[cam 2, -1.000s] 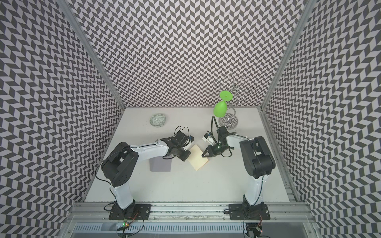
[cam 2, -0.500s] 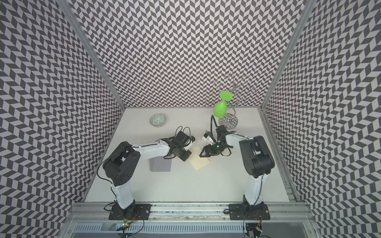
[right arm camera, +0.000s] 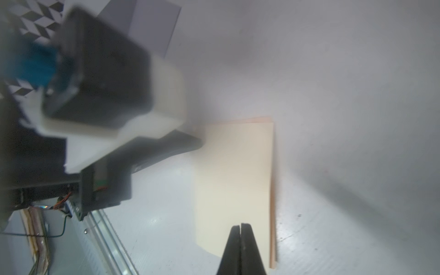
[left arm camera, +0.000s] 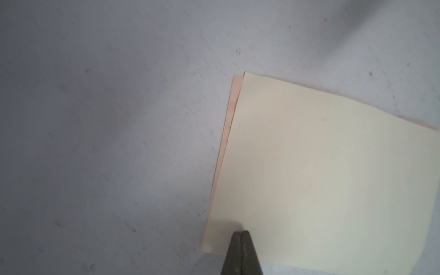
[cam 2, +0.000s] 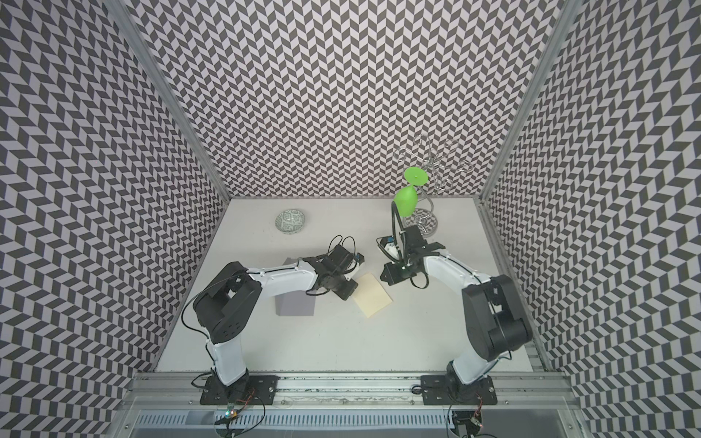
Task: Fold the letter paper in half and place it into the envelope
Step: Fold the letter paper at the center of the board, then adjust the letter paper at the center of the board.
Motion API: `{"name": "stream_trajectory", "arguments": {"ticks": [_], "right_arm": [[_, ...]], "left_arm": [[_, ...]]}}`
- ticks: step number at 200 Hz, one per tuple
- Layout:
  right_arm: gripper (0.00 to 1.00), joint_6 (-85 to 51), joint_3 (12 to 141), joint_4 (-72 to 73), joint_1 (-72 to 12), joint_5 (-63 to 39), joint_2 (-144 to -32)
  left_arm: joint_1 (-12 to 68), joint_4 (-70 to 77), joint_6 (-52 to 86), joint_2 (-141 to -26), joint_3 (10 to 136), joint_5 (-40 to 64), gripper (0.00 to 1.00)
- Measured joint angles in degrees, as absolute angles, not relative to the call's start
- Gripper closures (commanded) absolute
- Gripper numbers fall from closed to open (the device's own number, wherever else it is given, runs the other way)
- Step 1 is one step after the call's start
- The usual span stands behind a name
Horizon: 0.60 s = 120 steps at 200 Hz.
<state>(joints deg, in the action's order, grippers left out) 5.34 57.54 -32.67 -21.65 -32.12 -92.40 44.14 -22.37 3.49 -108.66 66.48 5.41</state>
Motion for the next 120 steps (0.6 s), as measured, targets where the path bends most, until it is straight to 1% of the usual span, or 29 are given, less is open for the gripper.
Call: {"name": "stream_trajectory", "arguments": {"ticks": [48, 120], "right_arm": [[1.0, 1.02, 48.31, -28.84, -30.83, -39.42, -94.59], [1.0, -5.32, 46.96, -24.12, -31.66, -33.12, -96.71]], "left_arm": [[44.16, -22.65, 6.2, -109.73, 67.85, 6.68, 1.0], [44.16, -22.46, 8.73, -109.36, 67.11, 7.16, 1.0]]}}
